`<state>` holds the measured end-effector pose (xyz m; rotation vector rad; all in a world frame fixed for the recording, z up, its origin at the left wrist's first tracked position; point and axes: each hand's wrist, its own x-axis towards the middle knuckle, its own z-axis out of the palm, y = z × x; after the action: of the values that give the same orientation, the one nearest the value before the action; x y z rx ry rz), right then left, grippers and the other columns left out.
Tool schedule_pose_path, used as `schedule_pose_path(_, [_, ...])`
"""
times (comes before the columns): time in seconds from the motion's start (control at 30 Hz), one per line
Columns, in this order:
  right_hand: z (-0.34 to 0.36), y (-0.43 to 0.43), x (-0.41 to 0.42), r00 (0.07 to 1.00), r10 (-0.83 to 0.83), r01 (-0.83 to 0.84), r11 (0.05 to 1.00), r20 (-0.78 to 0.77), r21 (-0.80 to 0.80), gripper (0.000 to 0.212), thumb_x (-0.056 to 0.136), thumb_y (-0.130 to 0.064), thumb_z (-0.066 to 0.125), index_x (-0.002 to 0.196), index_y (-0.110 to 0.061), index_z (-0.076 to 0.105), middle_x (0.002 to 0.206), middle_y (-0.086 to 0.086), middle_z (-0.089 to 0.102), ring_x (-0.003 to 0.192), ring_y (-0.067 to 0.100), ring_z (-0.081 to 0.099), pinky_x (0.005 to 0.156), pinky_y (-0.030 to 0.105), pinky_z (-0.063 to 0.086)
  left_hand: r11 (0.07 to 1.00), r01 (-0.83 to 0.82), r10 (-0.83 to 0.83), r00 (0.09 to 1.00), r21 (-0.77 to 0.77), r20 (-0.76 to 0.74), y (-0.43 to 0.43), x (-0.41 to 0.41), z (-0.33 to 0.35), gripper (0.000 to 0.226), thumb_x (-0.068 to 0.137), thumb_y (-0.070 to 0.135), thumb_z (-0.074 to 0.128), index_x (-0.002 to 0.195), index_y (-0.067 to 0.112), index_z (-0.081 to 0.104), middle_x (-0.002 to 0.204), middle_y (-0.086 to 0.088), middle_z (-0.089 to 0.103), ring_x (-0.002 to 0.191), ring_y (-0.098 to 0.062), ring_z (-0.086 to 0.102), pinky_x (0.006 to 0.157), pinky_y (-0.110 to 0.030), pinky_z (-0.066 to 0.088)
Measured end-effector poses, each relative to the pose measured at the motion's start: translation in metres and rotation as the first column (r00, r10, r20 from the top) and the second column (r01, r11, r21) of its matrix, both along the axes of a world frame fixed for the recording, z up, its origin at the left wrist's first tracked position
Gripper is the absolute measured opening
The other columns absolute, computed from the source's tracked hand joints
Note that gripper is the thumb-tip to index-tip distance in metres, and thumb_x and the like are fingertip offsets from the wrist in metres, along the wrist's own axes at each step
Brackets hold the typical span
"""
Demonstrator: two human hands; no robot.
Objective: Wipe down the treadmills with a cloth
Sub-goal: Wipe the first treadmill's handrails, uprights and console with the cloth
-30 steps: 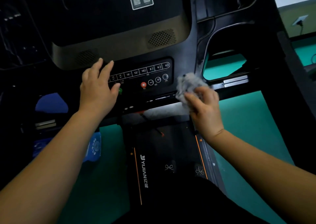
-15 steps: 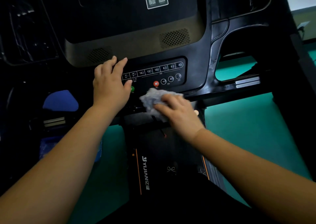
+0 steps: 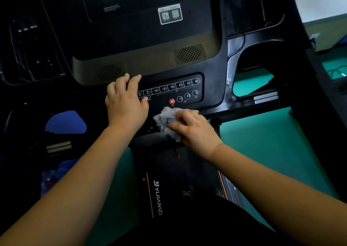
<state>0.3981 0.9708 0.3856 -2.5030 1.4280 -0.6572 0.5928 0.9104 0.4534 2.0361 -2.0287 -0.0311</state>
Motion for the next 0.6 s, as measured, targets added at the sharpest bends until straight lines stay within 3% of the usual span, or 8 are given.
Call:
schedule_pose_path(0.2, [0.005,-0.001,-0.099,0.948,-0.282,0.285,0.959,0.147,0.001,0.035,0.075,-0.010,0.048,0.099,-0.009,0.074,0.097,0.017,0.058,0.087,0.035,0.056,0.080,0.037,0.047,0.998,0.000,-0.005,0.995,-0.058,-0.101,-0.015,-0.031,0.008,0.053,0.086,0.036,0.059,0.136,0.021,0.046,0.136,-0.006,0.041,0.129,-0.029,0.033,0.107,-0.045,0.030])
schedule_pose_path(0.33, [0.007,-0.023,-0.131,0.784,-0.580,0.570,0.814,0.222,0.114,0.050,0.069,-0.016,0.039,0.106,-0.007,0.071,0.100,0.018,0.056,0.093,0.036,0.056,0.088,0.028,0.042,0.995,0.089,-0.094,0.991,-0.050,-0.100,-0.042,-0.073,0.010,0.057,0.089,0.046,0.052,0.140,0.021,0.040,0.143,-0.006,0.037,0.134,-0.028,0.029,0.112,-0.046,0.022])
schedule_pose_path(0.47, [0.006,-0.027,-0.129,0.821,-0.555,0.549,0.832,0.134,0.085,0.045,0.066,-0.008,0.050,0.107,-0.006,0.069,0.100,0.017,0.057,0.090,0.034,0.052,0.083,0.032,0.042,0.999,0.040,-0.043,0.996,-0.037,-0.075,-0.079,-0.120,0.007,0.058,0.090,0.051,0.043,0.140,0.022,0.039,0.146,-0.008,0.033,0.135,-0.030,0.026,0.114,-0.052,0.018])
schedule_pose_path(0.53, [0.004,-0.021,-0.137,0.878,-0.471,0.471,0.882,0.091,0.025,0.042,0.071,-0.008,0.047,0.107,-0.005,0.069,0.101,0.017,0.057,0.090,0.032,0.050,0.081,0.029,0.039,0.999,-0.027,0.024,0.997,-0.047,-0.067,-0.089,-0.136,0.006,0.056,0.089,0.050,0.042,0.139,0.026,0.039,0.147,-0.008,0.031,0.134,-0.032,0.027,0.113,-0.055,0.017])
schedule_pose_path(0.6, [0.006,-0.027,-0.153,0.868,-0.476,0.475,0.879,0.140,0.046,0.041,0.074,-0.009,0.044,0.106,-0.005,0.070,0.099,0.014,0.055,0.090,0.031,0.051,0.083,0.025,0.037,0.995,-0.093,0.090,0.994,-0.046,-0.062,-0.096,-0.150,0.005,0.055,0.088,0.049,0.042,0.139,0.029,0.037,0.147,-0.008,0.030,0.134,-0.033,0.028,0.111,-0.057,0.017])
